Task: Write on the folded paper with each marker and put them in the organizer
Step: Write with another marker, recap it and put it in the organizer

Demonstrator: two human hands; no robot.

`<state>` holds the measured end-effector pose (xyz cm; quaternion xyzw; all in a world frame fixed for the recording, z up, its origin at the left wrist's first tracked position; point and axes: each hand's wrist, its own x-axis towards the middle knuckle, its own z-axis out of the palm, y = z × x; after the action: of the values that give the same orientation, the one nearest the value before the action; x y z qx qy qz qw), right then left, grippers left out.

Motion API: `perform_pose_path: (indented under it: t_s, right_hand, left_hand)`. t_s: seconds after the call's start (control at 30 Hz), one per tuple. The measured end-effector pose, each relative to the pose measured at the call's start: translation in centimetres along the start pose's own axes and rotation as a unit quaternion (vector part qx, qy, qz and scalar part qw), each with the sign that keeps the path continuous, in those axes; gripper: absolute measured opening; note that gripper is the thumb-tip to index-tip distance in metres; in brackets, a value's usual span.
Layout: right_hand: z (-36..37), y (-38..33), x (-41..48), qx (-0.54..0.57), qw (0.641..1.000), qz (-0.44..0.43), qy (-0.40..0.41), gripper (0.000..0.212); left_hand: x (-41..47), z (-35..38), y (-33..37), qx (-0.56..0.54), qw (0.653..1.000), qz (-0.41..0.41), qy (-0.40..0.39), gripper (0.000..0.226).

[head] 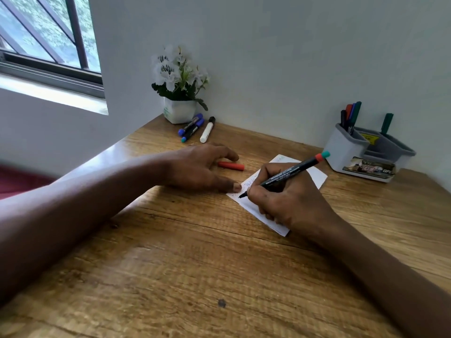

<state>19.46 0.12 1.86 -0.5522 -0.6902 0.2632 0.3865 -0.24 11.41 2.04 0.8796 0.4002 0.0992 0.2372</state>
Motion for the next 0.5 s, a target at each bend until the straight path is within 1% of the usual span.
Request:
perform_pose_path:
  t_s: [0.13, 0.23, 0.4, 0.5]
  right_hand:
    - [0.35, -0.09, -0.34, -0.029, 0.999, -0.035, -0.009, 0.012]
    - [0.25, -0.15, -0.04, -0.044, 0.998, -0.039, -0.011, 0.013]
    - [0.08, -0.12, 0.0, 0.003, 1.0, -0.025, -0.011, 0.014]
    - [0.09, -0.04, -0.01, -0.007, 0.999, -0.027, -0.027, 0.014]
  left_hand:
    - [-0.08, -0.07, 0.13, 0.014, 1.0, 0.006, 0.0, 0.078]
    - [-0.08, -0.1, 0.11, 0.011, 1.0, 0.007, -0.001, 0.075]
    - [-0.12, -0.08, 0.24, 0.018, 1.0, 0.007, -0.005, 0.076]
    - [-0.12, -0.1, 0.26, 0.018, 1.0, 0.006, -0.005, 0.076]
